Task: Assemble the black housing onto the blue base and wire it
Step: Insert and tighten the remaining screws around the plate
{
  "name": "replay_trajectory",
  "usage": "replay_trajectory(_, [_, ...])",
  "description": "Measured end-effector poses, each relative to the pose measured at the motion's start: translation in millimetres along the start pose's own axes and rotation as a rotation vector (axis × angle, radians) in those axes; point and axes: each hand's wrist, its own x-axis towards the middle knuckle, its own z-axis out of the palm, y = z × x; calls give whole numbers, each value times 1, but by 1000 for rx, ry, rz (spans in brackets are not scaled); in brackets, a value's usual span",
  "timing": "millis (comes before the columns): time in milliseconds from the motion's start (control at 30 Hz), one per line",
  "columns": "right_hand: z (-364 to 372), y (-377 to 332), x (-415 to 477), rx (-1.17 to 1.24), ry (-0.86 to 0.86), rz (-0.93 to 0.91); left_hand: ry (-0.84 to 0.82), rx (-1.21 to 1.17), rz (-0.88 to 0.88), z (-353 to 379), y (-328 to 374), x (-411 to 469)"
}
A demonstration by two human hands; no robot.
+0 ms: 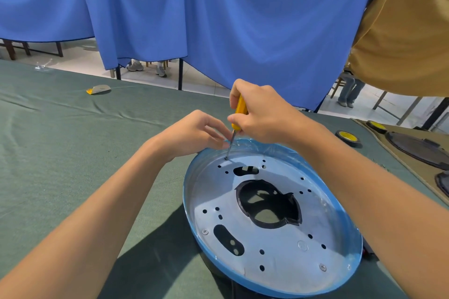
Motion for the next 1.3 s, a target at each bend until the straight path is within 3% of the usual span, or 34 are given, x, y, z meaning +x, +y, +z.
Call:
replay_trajectory(133, [1,-13,9,-145,4,87,11,7,35,6,0,1])
replay_trajectory(367, [-1,-31,15,-339,54,171,195,53,76,18,3,3])
replay_trajectory(600, [-14,-34,19,-394,-173,-13,170,-29,52,13,-4,3])
replay_trajectory(733, [-16,-32,19,-375,-160,-88,149,26,60,14,-4,3])
replay_trajectory(1067, [-8,-19,25,-355,-28,180,240,179,46,21,4,1])
replay_trajectory(1300, [-27,-26,27,-347,-242,-39,219,183,37,17,3,2])
